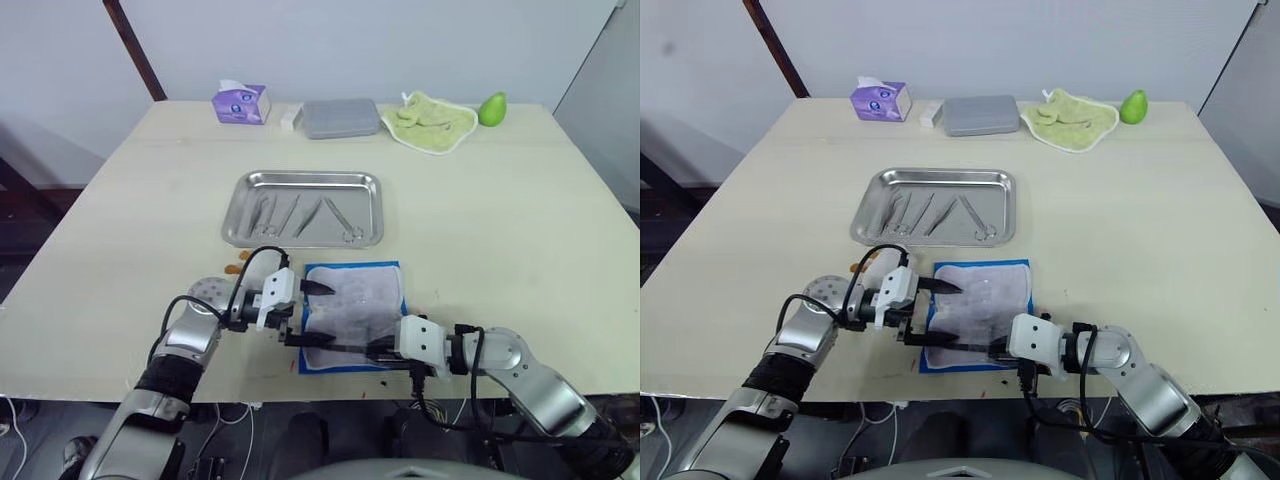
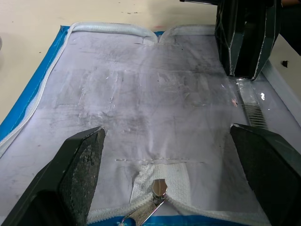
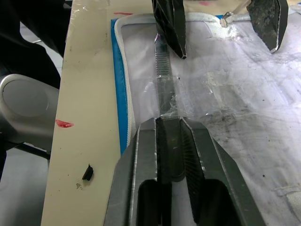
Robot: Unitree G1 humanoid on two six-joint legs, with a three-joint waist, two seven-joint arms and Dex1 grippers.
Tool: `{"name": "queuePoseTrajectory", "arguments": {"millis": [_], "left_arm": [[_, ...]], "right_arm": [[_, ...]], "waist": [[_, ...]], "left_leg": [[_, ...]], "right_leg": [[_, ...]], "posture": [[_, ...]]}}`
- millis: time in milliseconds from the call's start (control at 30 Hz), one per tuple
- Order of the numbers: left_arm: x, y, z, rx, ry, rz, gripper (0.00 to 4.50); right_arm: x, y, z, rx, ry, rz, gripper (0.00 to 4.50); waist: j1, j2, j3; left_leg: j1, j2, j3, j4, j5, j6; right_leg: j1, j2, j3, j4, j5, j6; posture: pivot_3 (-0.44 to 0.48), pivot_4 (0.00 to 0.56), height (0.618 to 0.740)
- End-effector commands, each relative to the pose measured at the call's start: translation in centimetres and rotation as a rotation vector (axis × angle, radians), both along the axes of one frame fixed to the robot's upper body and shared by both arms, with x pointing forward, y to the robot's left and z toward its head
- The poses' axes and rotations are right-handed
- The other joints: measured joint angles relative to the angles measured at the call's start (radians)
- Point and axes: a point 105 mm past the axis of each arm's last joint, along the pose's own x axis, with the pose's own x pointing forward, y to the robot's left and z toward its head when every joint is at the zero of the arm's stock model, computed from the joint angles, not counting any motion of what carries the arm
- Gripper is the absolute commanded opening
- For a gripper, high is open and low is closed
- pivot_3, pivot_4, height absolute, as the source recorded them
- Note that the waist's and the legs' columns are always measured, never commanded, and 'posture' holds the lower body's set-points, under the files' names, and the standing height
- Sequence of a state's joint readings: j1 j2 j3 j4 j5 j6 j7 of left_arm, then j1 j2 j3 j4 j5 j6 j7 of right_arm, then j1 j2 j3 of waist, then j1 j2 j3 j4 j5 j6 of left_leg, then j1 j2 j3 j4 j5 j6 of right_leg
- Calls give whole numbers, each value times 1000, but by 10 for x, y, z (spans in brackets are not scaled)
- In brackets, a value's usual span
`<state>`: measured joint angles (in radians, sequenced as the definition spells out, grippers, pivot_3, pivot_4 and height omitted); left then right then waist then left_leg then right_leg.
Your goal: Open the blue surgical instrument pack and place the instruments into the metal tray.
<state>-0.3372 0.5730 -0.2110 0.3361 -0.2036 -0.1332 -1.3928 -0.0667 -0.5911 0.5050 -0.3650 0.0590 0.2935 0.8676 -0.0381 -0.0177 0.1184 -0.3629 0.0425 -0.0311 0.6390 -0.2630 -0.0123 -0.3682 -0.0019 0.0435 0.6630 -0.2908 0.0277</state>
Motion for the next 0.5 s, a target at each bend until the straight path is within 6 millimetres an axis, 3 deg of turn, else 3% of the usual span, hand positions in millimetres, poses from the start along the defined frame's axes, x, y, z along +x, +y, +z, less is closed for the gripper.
{"name": "queuePoseTrajectory", "arguments": {"millis": [33,233,500], "left_arm": [[-10,0,-20,57,84,-13,4500],[-10,-1,-20,55,83,-11,4500],[-10,-2,-21,58,86,-11,4500]], "right_arm": [[-13,-36,-66,-247,184,-85,121],[-1,-29,-38,-186,104,-94,121],[0,-24,-7,-159,38,-81,120]], "waist": [[0,0,0],[1,1,1],[8,4,6]], "left_leg": [[1,0,0,-1,0,0],[3,0,0,-2,0,0],[0,-2,0,-2,0,0]], "right_leg": [[2,0,0,0,0,-1],[3,0,0,0,-1,-1],[2,-2,0,-1,-1,-1]], "posture": [[0,150,740],[0,150,740],[0,150,740]]}}
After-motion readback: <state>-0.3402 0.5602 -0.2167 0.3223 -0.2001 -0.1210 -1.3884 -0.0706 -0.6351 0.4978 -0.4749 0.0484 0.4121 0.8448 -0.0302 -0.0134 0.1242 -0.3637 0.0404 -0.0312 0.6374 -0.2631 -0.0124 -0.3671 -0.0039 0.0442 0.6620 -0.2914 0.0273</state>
